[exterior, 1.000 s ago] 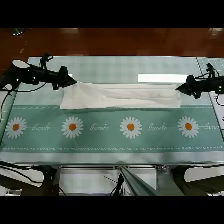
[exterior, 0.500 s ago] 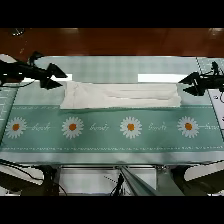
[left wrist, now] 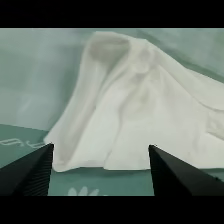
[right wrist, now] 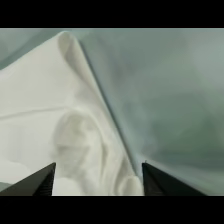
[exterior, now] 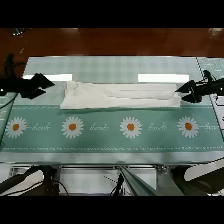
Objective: Fold the shirts.
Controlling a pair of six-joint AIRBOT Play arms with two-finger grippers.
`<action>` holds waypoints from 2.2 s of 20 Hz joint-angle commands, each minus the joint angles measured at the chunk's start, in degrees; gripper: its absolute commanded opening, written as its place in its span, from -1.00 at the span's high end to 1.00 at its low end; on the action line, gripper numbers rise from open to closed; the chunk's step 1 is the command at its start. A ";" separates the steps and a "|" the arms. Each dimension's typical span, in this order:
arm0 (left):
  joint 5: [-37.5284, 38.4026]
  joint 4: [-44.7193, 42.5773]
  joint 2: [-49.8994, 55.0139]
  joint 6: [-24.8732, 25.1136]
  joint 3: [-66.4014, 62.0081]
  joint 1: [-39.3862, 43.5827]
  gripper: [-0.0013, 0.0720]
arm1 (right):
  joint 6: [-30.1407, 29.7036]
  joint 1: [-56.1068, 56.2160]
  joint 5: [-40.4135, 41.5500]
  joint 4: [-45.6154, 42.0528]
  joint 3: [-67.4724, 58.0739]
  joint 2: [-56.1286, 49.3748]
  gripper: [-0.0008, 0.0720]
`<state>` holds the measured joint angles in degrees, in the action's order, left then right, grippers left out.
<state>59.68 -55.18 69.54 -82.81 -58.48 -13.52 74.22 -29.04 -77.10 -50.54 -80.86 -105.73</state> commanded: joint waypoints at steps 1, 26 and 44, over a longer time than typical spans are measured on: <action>-4.83 4.68 -4.87 2.89 7.50 8.39 -0.94 | -0.68 4.11 0.09 -0.66 0.22 -1.01 -0.65; 1.38 4.13 46.73 -10.08 -46.56 63.45 0.89 | 5.05 9.03 -8.66 -3.41 22.40 65.37 0.92; 19.28 1.01 23.67 -5.51 -47.69 29.11 0.89 | 3.23 18.84 -1.77 6.99 21.16 58.73 0.92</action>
<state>76.12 -49.69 102.00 -90.00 -107.37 22.94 78.59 -15.35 -82.17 -46.65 -58.87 -43.83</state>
